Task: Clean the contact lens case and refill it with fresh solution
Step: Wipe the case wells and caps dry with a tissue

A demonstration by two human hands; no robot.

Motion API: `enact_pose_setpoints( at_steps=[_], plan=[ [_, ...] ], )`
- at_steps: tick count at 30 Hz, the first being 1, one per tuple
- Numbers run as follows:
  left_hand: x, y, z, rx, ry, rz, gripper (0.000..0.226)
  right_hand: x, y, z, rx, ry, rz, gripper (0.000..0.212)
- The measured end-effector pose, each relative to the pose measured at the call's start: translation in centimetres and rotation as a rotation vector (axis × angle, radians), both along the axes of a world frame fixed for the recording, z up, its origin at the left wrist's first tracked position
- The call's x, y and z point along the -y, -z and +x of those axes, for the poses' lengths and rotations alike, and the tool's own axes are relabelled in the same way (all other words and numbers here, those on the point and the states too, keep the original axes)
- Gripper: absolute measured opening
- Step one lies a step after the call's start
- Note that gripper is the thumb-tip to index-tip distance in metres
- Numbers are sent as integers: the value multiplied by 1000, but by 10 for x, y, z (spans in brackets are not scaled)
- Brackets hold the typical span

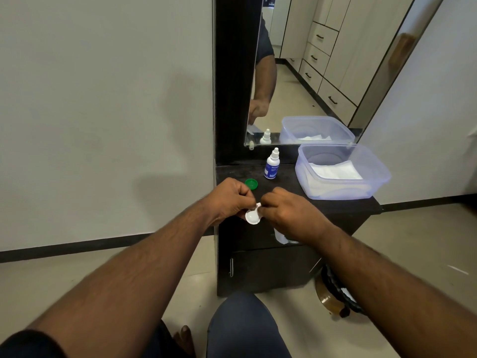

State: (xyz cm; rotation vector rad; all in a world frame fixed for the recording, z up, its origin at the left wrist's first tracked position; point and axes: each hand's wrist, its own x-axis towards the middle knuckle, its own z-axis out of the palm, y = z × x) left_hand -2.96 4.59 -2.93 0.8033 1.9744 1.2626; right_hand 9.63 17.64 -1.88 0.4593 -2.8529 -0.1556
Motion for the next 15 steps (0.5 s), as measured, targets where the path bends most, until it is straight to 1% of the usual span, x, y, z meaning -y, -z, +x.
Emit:
enact_pose_setpoints(
  at_steps=[2, 5, 7, 10, 15],
  plan=[
    [-1, 0, 0, 2, 1, -8, 6, -1, 6, 7, -11, -22, 11, 28],
    [-2, 0, -1, 25, 6, -15, 11, -7, 13, 5, -61, 89, -25, 45],
    [-2, 1, -1, 28, 2, -13, 13, -5, 14, 2, -99, 127, -108, 39],
    [-2, 1, -1, 32, -5, -5, 13, 0, 18, 5, -90, 56, -122, 27],
    [-2, 1, -1, 35, -8, -10, 17, -5, 18, 6, -150, 206, -291, 31]
  ],
)
